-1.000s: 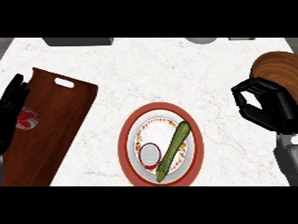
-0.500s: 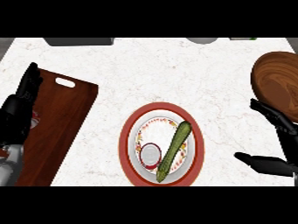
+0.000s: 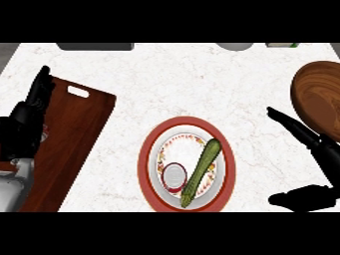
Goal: Pick the squash from the plate and place it in the bowl
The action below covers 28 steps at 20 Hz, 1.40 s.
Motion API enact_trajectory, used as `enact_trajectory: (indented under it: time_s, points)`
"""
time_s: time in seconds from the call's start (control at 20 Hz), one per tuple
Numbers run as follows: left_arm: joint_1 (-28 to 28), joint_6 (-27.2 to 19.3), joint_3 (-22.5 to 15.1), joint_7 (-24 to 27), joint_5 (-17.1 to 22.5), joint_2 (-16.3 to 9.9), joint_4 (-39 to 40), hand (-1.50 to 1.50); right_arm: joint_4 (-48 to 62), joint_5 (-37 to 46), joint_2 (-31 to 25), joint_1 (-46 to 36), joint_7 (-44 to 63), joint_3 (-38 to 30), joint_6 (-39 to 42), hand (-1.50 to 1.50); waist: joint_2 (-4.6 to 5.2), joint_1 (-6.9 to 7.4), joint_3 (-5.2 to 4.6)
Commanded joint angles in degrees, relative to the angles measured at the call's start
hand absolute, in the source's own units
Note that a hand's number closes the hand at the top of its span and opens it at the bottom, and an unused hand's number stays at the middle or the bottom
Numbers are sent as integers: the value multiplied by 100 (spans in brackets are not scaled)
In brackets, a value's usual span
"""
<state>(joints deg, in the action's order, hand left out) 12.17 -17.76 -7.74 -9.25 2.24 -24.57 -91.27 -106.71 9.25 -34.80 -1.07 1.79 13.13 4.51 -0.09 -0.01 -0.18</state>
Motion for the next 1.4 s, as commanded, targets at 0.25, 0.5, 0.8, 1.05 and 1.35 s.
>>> enact_trajectory:
  time_s: [0.25,0.5,0.8,1.05,1.35]
  points:
    - [138,65,10,187,-143,216,254,0,-448,319,382,-1617,2883,1165,1261,-150,17,85,7]
    - [220,225,297,-182,-169,56,67,0,162,851,1061,-1604,2887,1742,1374,-150,9,48,17]
    - [134,372,299,170,-215,320,288,0,583,1118,1491,-1862,3522,2080,1945,-150,9,30,16]
    - [97,171,205,-29,-610,536,52,0,971,1326,1699,-1997,3910,1888,2363,-150,6,12,18]
    - [286,608,607,-87,-586,576,266,0,1515,2082,2186,-1782,3367,1784,2225,-150,9,8,19]
